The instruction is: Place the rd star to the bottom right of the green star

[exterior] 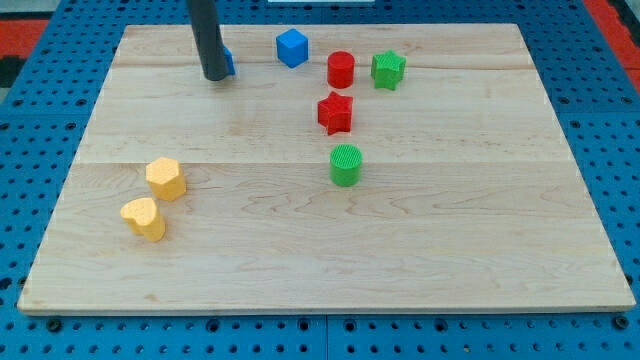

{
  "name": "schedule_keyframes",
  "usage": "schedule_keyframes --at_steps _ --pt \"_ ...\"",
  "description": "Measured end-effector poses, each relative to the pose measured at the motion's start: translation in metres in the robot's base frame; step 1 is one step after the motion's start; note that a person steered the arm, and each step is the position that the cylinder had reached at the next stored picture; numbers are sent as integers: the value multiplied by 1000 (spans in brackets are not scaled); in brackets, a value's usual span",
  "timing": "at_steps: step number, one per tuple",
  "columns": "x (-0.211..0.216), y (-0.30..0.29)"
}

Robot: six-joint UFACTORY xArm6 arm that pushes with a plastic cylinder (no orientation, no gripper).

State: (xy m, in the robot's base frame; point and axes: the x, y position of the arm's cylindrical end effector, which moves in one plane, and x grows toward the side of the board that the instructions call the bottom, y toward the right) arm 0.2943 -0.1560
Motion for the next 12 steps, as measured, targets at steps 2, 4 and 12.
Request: schedule_keyframes --at_steps 2,4,12 --pt "-34 12" --pt "-48 61" --pt "83 202"
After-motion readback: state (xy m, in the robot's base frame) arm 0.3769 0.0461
